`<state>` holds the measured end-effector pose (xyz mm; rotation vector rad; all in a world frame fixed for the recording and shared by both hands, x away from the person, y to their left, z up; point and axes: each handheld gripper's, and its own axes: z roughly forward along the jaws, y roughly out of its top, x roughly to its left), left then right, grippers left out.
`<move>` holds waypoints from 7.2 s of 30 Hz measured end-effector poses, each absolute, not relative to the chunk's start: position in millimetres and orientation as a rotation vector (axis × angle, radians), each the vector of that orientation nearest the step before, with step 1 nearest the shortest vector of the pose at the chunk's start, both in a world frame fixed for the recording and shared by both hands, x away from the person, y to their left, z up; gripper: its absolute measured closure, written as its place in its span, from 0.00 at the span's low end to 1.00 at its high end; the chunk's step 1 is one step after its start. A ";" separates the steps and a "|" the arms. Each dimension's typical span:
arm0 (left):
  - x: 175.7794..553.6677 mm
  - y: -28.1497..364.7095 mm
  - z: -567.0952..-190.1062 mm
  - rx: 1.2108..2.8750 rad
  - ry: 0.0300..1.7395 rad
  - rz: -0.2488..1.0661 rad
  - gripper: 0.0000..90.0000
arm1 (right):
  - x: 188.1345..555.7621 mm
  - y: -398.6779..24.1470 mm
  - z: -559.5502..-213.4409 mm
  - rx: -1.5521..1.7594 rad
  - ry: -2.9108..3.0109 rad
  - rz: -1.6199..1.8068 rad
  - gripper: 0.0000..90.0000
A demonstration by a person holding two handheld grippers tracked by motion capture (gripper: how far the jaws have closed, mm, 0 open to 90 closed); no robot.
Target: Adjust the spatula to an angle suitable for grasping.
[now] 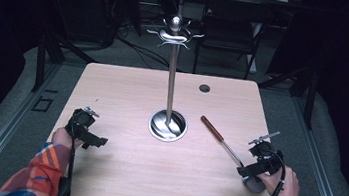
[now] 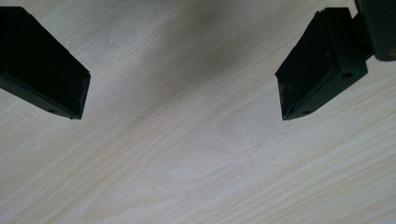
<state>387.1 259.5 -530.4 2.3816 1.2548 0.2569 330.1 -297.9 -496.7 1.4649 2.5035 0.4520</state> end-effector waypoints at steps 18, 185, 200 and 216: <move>387.2 261.4 -530.9 2.385 1.237 0.286 0.03 | 358.0 -283.0 -512.1 1.365 2.612 0.328 0.02; 384.0 266.2 -531.7 2.438 1.239 0.275 0.06 | 413.9 -197.4 -546.5 1.127 2.652 0.166 0.93; 382.5 268.0 -531.2 2.434 1.236 0.274 0.06 | 413.0 -202.1 -539.6 1.153 2.635 0.218 0.94; 382.7 265.5 -530.5 2.445 1.223 0.279 0.06 | 406.3 -205.5 -523.9 1.162 2.630 0.314 0.94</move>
